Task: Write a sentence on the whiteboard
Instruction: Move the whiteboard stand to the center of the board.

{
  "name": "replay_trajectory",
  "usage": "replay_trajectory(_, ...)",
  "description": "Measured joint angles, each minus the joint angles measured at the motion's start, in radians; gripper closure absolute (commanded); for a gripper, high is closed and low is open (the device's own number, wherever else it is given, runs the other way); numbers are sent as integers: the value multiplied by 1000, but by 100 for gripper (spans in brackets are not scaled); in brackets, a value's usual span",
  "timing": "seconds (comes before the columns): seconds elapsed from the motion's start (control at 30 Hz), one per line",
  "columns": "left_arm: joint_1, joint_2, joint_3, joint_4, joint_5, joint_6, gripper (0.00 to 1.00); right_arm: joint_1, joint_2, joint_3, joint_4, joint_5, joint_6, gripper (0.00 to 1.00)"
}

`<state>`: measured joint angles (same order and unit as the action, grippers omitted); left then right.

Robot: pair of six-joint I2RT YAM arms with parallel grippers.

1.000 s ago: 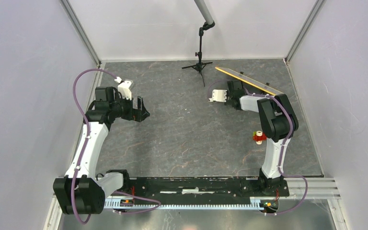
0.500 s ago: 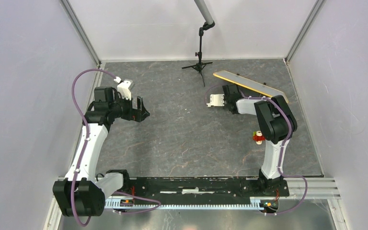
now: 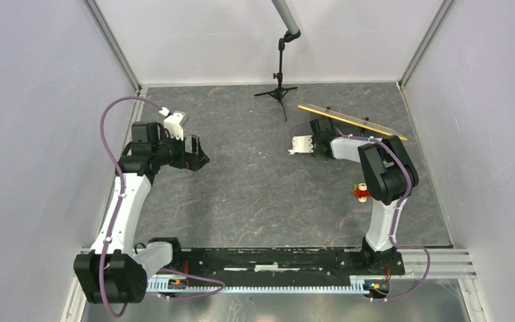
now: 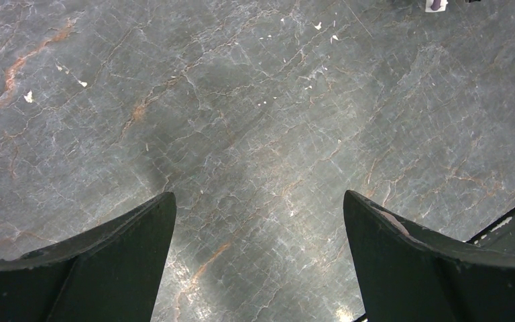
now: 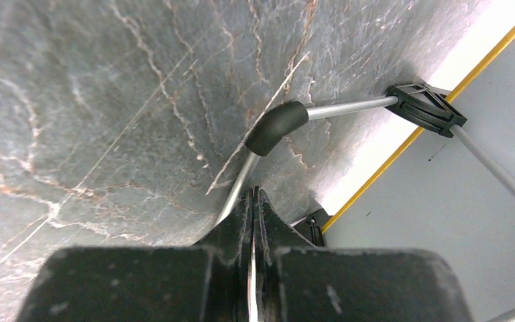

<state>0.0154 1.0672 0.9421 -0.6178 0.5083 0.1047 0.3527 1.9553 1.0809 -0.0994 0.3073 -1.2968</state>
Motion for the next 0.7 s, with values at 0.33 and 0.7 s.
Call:
replay_trajectory(0.33,0,-6,0,0,0,0,0,64,-28,-2,-79,-12,84,100)
replay_trajectory(0.7,0,-23,0,0,0,0,0,187,-40,-27,-87,64,203,100)
